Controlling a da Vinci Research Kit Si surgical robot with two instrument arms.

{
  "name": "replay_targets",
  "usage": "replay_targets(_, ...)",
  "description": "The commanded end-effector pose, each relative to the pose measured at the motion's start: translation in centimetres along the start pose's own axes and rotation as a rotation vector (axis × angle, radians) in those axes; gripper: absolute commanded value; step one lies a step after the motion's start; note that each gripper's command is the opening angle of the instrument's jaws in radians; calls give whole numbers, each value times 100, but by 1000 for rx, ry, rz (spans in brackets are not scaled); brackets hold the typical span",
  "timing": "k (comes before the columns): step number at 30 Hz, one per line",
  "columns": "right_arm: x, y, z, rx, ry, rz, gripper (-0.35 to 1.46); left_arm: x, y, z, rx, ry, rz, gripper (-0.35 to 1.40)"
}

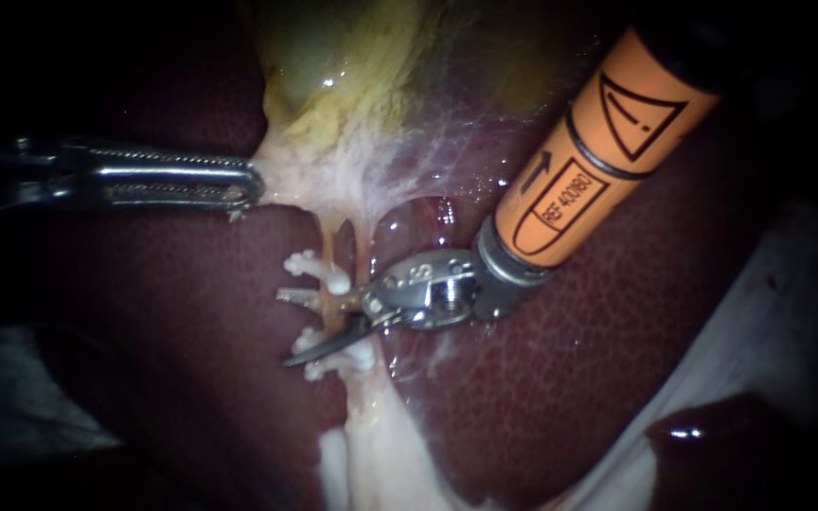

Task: Go to the cutting position left tube

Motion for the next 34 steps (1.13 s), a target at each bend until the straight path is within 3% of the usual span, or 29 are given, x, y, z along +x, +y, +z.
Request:
replay_targets(1,2,0,3,-1,2,15,135,0,0,0,1,0,0,-35)
replay_targets(9,11,0,15,-2,36,101,140,0,0,1,1,0,-1,-35)
replay_targets(17,21,-13,18,14,69,190,144,0,0,1,1,0,-1,-35)
replay_targets(24,35,-27,18,42,87,211,144,0,0,1,1,0,-1,-35)
replay_targets(34,34,-26,18,43,86,210,144,0,0,1,1,0,-1,-35)
